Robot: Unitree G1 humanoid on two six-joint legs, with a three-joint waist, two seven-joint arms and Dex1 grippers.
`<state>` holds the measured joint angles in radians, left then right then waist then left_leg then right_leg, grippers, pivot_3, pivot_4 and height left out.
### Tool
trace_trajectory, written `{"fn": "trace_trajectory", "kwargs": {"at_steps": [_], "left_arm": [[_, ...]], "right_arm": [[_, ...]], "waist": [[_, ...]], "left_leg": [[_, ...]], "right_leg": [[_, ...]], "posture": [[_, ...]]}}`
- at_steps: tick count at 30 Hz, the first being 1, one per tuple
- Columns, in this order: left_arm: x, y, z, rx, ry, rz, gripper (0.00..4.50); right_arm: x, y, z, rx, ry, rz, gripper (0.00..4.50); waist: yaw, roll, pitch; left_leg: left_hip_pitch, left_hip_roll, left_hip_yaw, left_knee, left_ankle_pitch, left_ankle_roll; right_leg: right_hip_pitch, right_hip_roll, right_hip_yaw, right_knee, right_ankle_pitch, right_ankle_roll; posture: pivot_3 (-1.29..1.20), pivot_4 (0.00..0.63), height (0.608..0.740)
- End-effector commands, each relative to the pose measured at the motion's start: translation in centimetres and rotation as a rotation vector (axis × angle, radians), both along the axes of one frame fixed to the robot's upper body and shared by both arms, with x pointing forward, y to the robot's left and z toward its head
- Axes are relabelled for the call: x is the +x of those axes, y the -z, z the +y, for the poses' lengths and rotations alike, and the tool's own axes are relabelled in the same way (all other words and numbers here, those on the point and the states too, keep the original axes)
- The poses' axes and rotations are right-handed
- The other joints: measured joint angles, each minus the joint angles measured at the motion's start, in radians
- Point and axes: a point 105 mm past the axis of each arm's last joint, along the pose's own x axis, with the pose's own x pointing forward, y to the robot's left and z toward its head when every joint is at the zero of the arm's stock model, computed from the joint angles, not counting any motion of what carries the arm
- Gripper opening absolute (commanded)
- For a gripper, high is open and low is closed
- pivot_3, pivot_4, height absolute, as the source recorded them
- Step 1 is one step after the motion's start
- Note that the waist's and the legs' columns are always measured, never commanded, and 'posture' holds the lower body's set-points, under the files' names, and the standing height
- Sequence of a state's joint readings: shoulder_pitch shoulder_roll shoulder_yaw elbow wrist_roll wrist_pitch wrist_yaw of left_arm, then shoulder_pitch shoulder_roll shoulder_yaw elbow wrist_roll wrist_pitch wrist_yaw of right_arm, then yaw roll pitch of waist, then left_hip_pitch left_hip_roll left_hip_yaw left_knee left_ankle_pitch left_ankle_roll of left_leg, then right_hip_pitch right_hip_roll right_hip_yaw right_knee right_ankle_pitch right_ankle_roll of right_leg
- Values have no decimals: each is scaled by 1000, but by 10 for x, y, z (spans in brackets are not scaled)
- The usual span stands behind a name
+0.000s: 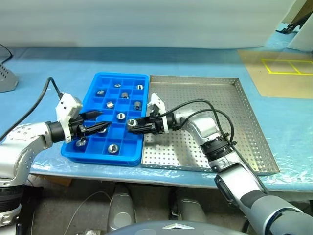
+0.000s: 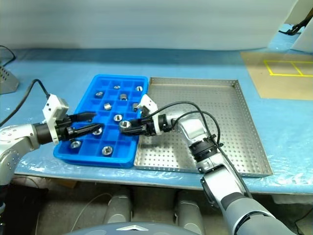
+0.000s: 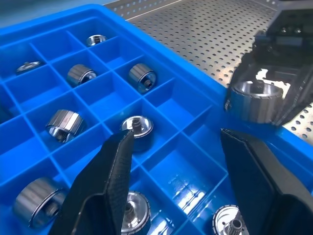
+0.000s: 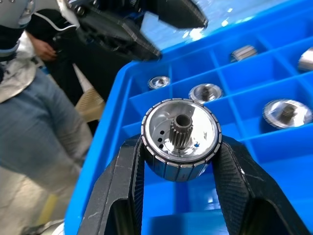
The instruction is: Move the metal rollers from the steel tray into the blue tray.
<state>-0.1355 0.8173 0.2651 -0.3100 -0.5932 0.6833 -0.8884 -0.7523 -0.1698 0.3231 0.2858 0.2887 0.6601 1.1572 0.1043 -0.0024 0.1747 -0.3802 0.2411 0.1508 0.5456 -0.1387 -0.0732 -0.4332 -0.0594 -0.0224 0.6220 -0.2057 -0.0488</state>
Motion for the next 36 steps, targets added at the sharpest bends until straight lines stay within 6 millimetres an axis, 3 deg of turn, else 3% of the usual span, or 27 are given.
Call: {"fn": "trace_trajectory", "kwargs": {"at_steps": [1,5,11,17,20,23,26,29,34,36], "left_arm": [[-5,-11,-3,0,3,-46,3017],[-7,-9,-10,-13,14,-42,3017],[-5,-10,-11,-20,18,-43,3017],[0,-11,-13,-22,34,-44,3017],[1,-10,-16,-24,49,-43,3017],[4,-11,-23,-31,80,-52,3017],[7,-12,-27,-33,97,-63,3017],[19,-13,-34,-36,107,-90,3017],[35,-4,-59,-62,200,-77,3017],[46,1,-68,-62,209,-87,3017]], "right_arm": [[-3,-8,9,30,-30,-20,1594],[15,3,13,-28,49,-91,1594],[13,6,8,-33,11,-119,1594],[14,4,5,-14,47,-96,3618],[19,-7,-1,6,68,-127,3618],[25,-30,-21,56,103,-158,3618],[31,-38,-42,56,163,-193,3618],[41,-48,-83,35,285,-247,3618],[39,-56,-144,-34,486,-346,3618],[39,-48,-162,-117,579,-419,3618]], "waist": [[3,0,0],[5,0,0],[10,0,0],[18,0,0],[19,0,0],[23,0,0],[21,0,0],[20,0,0],[17,0,0],[7,0,-1]], "left_leg": [[0,0,0,0,0,0],[0,0,0,0,0,0],[0,0,0,0,0,0],[0,0,0,0,0,0],[1,0,0,0,0,0],[0,0,0,0,0,-1],[0,0,0,1,0,-1],[0,0,0,0,2,-3],[0,-1,0,1,3,-4],[0,-1,1,1,3,-4]], "right_leg": [[0,0,0,0,0,0],[0,0,0,0,0,0],[0,0,0,0,0,0],[0,0,0,0,0,0],[0,0,0,1,0,1],[0,0,0,1,-2,4],[1,0,0,1,0,0],[0,0,1,1,0,0],[1,0,2,-1,0,1],[1,1,2,0,0,1]], "posture": [[190,150,740],[190,150,740],[172,150,740],[155,150,740],[130,150,740],[106,150,740],[79,150,740],[39,150,740],[-56,150,740],[-108,150,740]]}}
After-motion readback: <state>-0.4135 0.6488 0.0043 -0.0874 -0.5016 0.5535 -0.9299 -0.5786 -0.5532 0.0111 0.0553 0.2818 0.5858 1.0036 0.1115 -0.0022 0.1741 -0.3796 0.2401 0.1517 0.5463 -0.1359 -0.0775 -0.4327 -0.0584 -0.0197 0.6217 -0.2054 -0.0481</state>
